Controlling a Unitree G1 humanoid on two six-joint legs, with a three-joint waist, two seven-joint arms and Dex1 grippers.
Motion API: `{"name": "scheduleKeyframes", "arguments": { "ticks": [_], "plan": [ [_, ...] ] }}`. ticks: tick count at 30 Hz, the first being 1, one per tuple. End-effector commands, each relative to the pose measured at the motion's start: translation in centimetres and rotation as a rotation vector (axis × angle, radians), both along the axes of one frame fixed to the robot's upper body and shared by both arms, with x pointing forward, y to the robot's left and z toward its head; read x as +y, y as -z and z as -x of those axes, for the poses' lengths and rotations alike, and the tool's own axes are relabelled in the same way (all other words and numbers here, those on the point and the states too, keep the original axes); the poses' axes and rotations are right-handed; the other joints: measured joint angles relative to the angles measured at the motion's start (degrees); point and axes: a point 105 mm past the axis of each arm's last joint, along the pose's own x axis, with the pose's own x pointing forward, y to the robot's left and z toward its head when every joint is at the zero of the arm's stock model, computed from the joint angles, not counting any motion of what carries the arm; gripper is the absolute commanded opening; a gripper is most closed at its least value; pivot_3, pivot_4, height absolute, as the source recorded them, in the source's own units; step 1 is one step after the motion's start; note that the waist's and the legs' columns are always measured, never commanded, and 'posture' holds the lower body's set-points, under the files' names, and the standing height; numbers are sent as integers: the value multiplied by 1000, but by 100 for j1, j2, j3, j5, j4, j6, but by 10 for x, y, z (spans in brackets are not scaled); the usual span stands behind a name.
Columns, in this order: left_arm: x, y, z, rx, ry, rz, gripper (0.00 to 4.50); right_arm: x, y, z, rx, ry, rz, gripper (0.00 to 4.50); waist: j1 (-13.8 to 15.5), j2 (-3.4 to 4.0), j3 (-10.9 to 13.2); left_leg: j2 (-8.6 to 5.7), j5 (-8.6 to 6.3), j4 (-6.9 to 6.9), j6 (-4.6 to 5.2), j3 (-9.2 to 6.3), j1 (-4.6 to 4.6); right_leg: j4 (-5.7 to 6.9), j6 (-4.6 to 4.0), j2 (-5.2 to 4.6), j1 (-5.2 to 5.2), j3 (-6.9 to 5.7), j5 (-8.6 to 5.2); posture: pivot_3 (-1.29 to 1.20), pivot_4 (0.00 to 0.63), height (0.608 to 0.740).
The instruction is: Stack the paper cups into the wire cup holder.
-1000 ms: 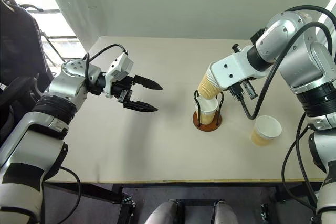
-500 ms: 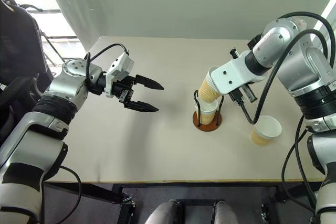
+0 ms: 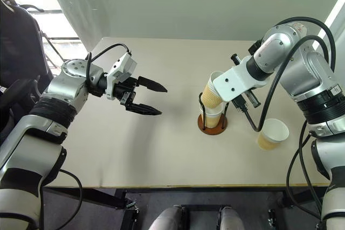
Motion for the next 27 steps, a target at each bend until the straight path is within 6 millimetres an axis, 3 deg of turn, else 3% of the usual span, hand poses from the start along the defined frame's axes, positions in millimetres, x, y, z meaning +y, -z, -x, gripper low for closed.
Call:
{"name": "scheduleKeyframes", "arguments": {
  "ticks": [1, 19, 23, 27],
  "plan": [
    [-1, -11, 5, -22, 44, 7, 4500, 1, -3, 3, -28, -20, 25, 20, 0, 0, 0, 0, 0, 0, 0, 0, 0, 0, 0, 0, 0, 0, 0, 0, 150, 740],
    [3, -6, 3, -13, 23, 5, 4500, 3, 2, 0, -54, -51, 55, 20, -2, 0, 0, 0, 0, 0, 0, 0, 1, 0, 0, 0, 0, 0, 0, 0, 150, 740],
    [4, -5, 2, -12, 17, 4, 4500, 7, 1, -2, -70, -62, 43, 863, -4, 0, 0, 0, 0, 0, 0, -1, 1, 0, -1, 0, 0, 0, 0, 0, 150, 740],
    [5, -5, 2, -12, 16, 4, 4500, 8, 0, -2, -74, -63, 34, 2259, 1, 0, 0, 0, 0, 0, -1, -1, 1, 0, -1, 0, 0, 0, 1, 0, 150, 740]
  ]
}}
